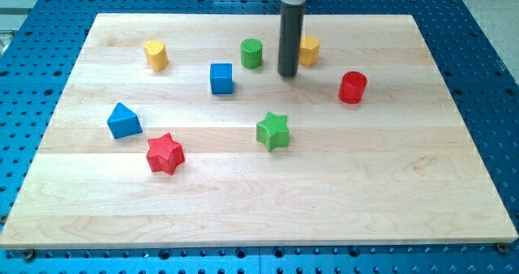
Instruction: Move the red circle to the parallel right of the blue cube
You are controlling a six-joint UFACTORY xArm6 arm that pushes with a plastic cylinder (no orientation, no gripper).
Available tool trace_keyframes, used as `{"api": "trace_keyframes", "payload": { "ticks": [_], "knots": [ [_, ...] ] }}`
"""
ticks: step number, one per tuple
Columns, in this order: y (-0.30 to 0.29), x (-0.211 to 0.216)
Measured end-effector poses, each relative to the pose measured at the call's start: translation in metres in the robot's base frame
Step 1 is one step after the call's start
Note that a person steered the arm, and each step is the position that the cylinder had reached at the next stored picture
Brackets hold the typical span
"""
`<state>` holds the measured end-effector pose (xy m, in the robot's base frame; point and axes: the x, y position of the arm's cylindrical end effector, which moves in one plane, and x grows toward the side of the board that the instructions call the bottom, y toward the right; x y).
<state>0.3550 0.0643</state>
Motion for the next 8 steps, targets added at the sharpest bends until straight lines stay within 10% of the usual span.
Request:
{"api": "trace_keyframes", "payload": {
  "ticks": [3,5,8],
  "knots": [
    [0.142,0.007],
    [0.071,0.092],
    [0.128,0.047]
  ]
}}
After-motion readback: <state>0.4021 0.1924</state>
